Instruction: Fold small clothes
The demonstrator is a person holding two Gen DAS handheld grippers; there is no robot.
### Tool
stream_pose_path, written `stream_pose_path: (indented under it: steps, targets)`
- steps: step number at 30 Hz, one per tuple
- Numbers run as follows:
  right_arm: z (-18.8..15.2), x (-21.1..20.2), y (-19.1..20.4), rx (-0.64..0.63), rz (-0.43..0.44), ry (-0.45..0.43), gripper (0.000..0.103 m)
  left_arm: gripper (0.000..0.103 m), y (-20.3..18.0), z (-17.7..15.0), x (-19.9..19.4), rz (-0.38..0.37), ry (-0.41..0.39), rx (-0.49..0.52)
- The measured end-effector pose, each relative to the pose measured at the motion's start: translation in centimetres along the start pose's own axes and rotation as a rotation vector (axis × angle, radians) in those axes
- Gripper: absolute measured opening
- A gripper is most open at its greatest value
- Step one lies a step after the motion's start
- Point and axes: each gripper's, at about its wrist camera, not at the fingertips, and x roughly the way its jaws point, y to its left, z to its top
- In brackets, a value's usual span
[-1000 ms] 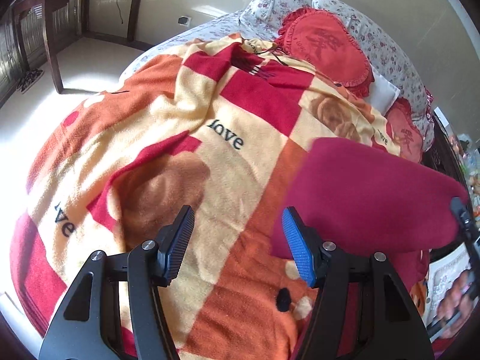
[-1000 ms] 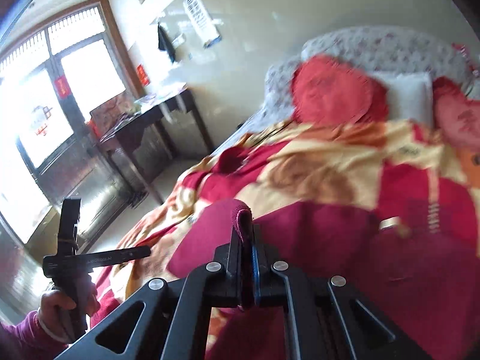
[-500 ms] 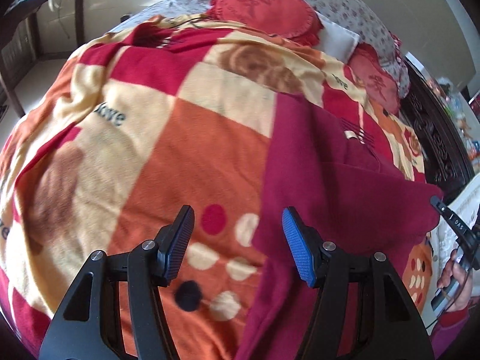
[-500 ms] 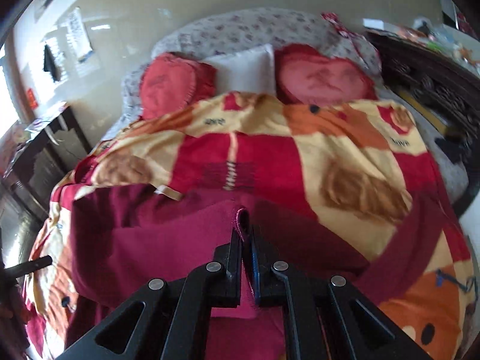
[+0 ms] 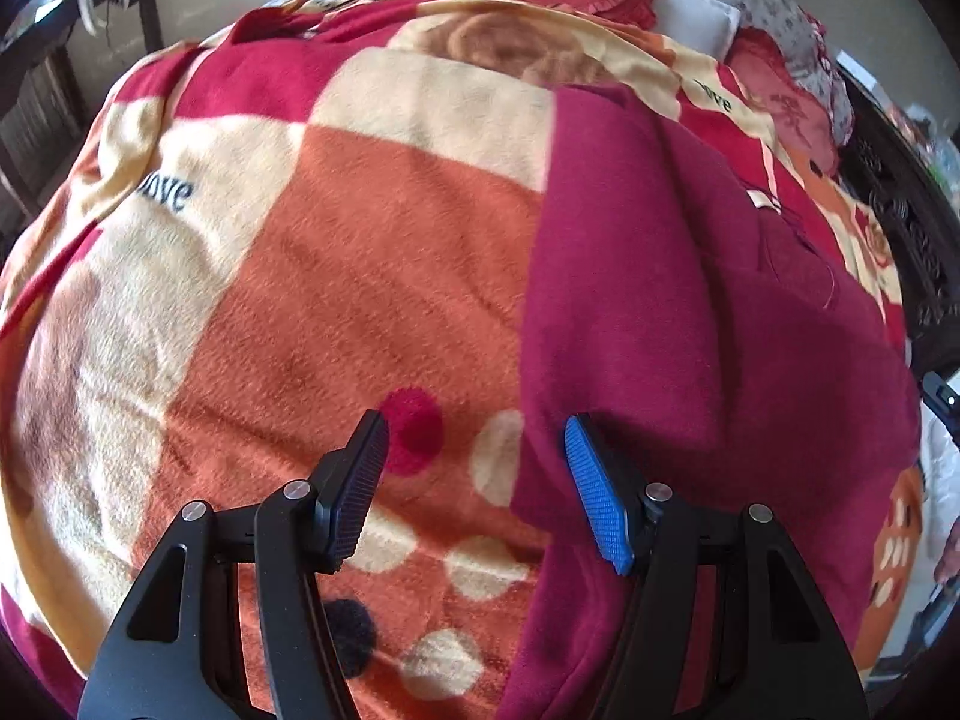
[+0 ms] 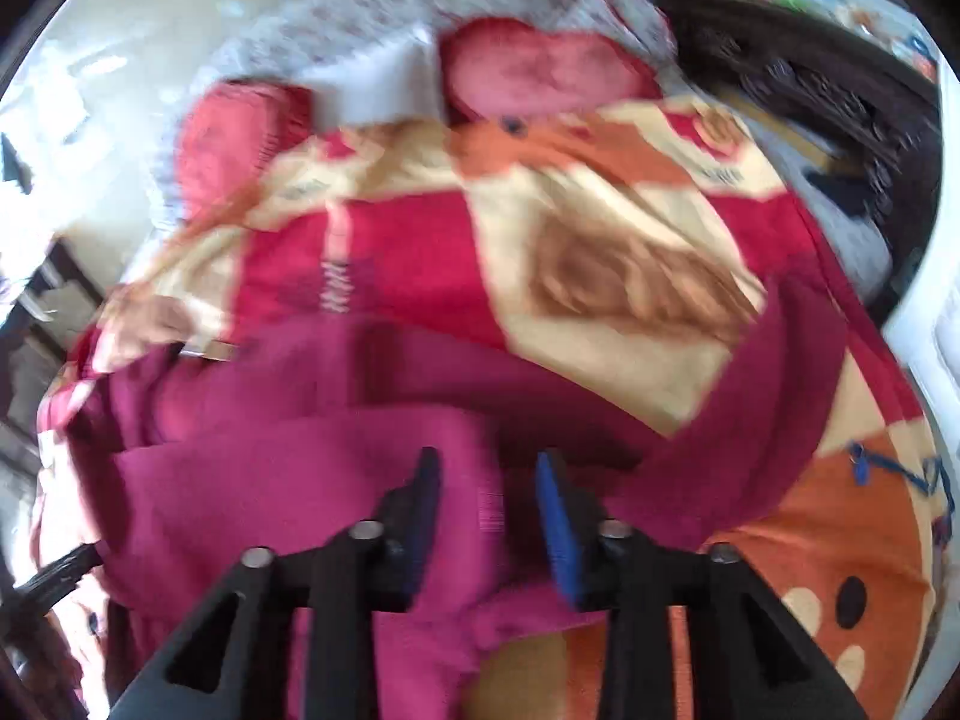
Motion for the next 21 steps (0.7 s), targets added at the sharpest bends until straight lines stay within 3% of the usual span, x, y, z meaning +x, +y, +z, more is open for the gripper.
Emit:
stream_pose_path:
  steps: [3,6,10,13,16,19,21]
  targets:
    - [0.4,-0.8,4.8,-0.091,0.204,0.012,0.037,0.061,1.0,-0.5,-1.0,-0.007,0.005,-0.025]
    - [0.4,-0.2,11.2,-0.205,0.379,0.042,0.038,0.061,1.4,-2.1,-2.6,-0.073,0.011,-0.03]
    - [0.7,1.5,20.2,-0.368,0.508,0.06,0.039,0.061,0.5,-4.9,-4.3,-0.169,0.025,0.016]
    - [0.6,3.0,26.1,-0.49,0.544,0.072,0.039,0.061,-0.5,-7.0,-4.0,-0.198,0.059,0.052]
    - [0.8,5.1,30.2,-0.562,0.563,0.116,0.039,0.061,-1.0,-7.8,-2.4,-0.148,0.088,0.071]
    - [0.8,8.2,33.0,-0.59,0.537,0.164,0.039,0.061,-0.2,-7.2,-2.4,-0.141,0.055,0.036]
    - [0.4,9.5,34.1,-0.631,0.526,0.177,0.014,0.061,0.8,-6.6,-2.4,-0.129,0.048,0.01]
